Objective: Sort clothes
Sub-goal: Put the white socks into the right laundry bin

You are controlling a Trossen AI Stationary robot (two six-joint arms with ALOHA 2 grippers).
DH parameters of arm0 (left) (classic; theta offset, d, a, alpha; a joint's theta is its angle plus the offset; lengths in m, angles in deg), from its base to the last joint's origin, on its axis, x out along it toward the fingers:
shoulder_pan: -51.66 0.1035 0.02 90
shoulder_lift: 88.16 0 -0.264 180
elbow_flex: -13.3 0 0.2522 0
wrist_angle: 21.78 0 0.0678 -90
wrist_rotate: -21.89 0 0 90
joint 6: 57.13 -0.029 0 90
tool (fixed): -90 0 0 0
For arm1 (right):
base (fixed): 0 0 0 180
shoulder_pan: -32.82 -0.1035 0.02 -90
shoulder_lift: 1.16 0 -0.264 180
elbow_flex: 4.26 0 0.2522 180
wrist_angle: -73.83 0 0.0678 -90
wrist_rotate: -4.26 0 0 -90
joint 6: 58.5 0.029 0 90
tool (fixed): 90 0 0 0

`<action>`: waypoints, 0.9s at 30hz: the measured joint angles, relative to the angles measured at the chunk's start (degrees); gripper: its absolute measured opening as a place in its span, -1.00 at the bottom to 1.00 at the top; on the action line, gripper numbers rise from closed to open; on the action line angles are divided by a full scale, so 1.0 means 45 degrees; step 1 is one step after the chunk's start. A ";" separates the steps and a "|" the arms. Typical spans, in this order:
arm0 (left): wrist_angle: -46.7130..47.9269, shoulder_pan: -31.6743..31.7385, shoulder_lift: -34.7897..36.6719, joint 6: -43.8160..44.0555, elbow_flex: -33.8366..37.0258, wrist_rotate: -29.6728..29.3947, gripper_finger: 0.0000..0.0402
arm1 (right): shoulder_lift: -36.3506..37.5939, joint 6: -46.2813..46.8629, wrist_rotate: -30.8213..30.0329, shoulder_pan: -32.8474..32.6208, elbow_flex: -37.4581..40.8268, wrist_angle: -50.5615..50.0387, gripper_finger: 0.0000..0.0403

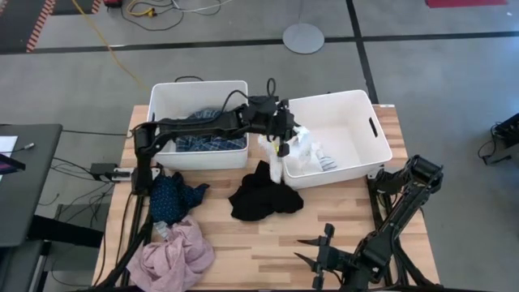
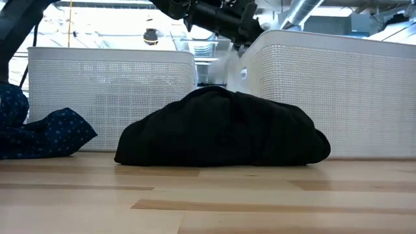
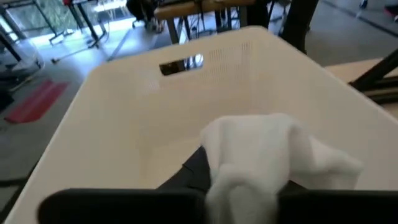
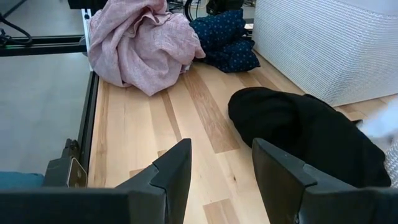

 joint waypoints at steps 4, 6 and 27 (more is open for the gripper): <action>0.0636 0.0000 0.0103 -0.0070 0.0005 -0.0071 -0.55 | 0.0000 0.0000 0.0002 0.0000 0.0000 0.0003 -0.09; 0.0621 0.0000 0.0242 -0.0066 0.0005 -0.0067 -0.40 | 0.0000 0.0000 0.0002 0.0000 0.0000 0.0012 -0.09; 0.4893 0.0221 0.1630 -0.1181 -0.1468 0.1501 -0.63 | 0.0013 -0.1864 -0.2167 0.0112 -0.0005 0.0442 -0.09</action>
